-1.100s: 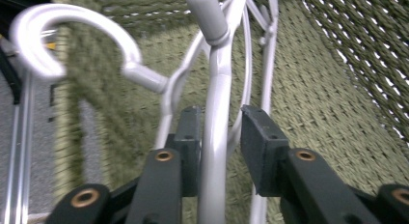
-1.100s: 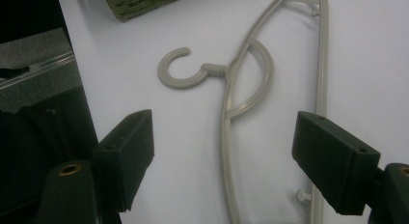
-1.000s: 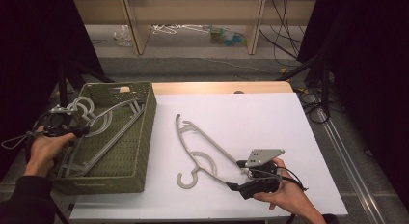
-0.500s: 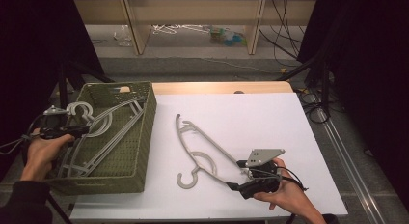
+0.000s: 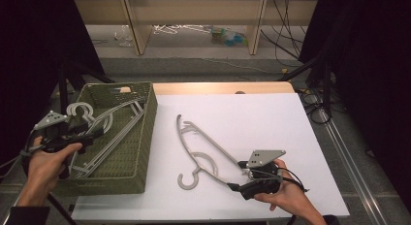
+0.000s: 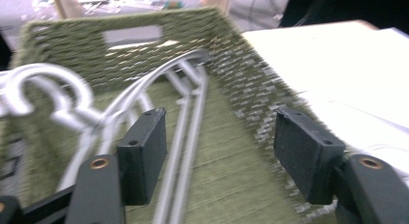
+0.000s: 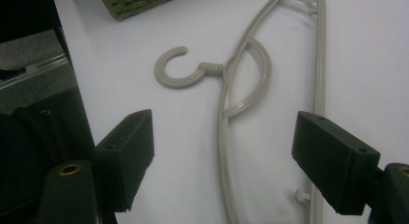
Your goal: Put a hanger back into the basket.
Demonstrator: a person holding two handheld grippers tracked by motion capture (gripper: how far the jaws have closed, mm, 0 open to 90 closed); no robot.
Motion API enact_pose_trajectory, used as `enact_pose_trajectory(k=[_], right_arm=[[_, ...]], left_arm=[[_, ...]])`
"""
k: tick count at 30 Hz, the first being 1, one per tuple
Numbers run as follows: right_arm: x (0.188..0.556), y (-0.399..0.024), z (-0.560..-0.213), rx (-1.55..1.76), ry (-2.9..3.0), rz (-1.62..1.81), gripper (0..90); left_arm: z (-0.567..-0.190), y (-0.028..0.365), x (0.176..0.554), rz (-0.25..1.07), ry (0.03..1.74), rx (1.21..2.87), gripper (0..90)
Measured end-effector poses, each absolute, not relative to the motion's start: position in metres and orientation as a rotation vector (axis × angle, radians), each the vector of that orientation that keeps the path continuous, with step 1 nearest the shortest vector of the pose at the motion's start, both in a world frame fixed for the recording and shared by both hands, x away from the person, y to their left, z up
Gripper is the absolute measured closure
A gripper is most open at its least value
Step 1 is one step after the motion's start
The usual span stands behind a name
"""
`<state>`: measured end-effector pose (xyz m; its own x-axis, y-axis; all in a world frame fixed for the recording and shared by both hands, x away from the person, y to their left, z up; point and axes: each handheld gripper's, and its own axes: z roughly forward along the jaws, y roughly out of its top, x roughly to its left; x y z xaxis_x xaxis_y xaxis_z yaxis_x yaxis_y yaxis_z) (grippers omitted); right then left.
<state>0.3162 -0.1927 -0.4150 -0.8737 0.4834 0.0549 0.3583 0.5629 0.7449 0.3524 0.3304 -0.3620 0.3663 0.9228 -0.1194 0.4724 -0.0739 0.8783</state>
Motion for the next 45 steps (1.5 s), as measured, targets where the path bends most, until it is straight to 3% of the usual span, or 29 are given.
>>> enact_pose_trajectory(k=[11, 17, 29, 45], right_arm=[[0.316, -0.192, -0.418, 0.729, 2.625, 1.216, 23.7], [0.317, -0.192, -0.419, 0.729, 2.615, 1.228, 23.3], [0.317, -0.193, -0.423, 0.734, 2.62, 1.25, 19.6], [0.316, -0.189, -0.428, 0.717, 2.636, 1.223, 18.5]], left_arm=[[-0.369, 0.27, 0.329, 0.585, 1.056, 1.698, 27.0], [-0.374, 0.236, 0.317, 0.558, 0.939, 1.75, 17.7], [-0.391, 0.196, 0.288, 0.527, 0.785, 1.777, 17.5], [-0.416, 0.178, 0.265, 0.52, 0.752, 1.745, 17.5]])
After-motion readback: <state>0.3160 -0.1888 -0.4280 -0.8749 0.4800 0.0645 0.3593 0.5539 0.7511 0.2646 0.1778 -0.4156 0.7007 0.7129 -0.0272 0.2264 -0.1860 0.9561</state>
